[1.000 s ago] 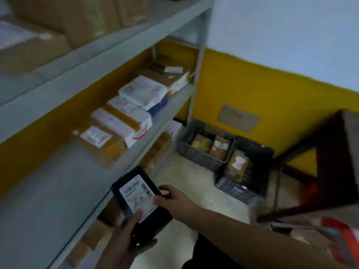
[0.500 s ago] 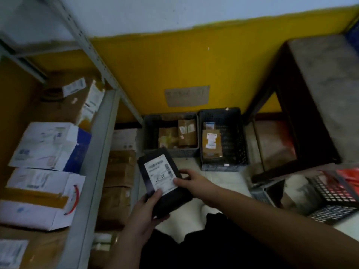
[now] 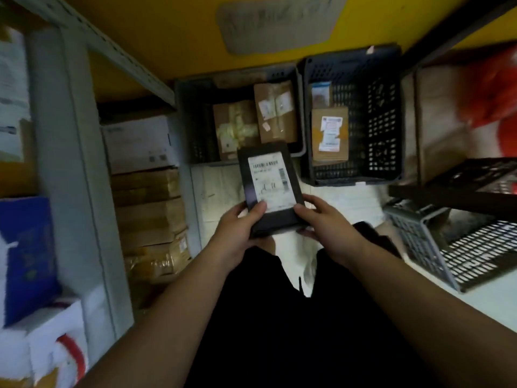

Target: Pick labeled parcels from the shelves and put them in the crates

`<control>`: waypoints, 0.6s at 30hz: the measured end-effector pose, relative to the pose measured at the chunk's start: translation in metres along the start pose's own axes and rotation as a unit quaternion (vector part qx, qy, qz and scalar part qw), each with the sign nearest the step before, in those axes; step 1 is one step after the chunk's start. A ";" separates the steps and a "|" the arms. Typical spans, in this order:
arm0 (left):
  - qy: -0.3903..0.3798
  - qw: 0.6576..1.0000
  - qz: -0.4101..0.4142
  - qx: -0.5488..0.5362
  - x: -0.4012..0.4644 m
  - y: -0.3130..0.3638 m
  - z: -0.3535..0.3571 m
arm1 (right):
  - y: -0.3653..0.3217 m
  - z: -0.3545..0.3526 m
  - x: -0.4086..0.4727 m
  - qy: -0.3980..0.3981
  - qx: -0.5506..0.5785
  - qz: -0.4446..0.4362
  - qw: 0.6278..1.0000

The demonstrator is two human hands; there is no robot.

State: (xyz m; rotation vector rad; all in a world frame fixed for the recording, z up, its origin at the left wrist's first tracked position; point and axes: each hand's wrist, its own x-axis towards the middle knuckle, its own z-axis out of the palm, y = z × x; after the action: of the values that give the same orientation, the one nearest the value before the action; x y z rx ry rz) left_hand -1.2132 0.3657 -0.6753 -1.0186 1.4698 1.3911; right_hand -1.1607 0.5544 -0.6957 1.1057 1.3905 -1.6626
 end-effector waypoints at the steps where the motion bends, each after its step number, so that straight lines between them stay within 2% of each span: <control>1: 0.005 1.000 0.000 0.009 0.027 0.013 -0.004 | -0.007 0.008 0.028 0.007 -0.001 0.000 1.000; 7: 0.056 0.998 0.038 0.004 0.227 0.072 -0.033 | -0.052 0.055 0.223 0.007 -0.062 -0.040 0.997; 12: 0.094 0.994 0.060 0.014 0.395 0.092 -0.027 | -0.061 0.076 0.382 -0.035 -0.080 -0.079 0.993; 16: 0.084 0.994 0.055 0.030 0.497 0.085 -0.025 | -0.050 0.090 0.465 -0.046 -0.088 -0.126 0.987; 18: 0.089 0.993 0.068 0.039 0.532 0.082 -0.026 | -0.044 0.097 0.487 -0.027 -0.093 -0.113 0.989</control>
State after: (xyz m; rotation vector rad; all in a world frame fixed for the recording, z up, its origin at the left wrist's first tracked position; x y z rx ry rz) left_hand -1.4562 0.3404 -1.1558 -1.0310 1.7394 1.3531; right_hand -1.4100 0.4734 -1.1197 0.8172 1.6488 -1.6653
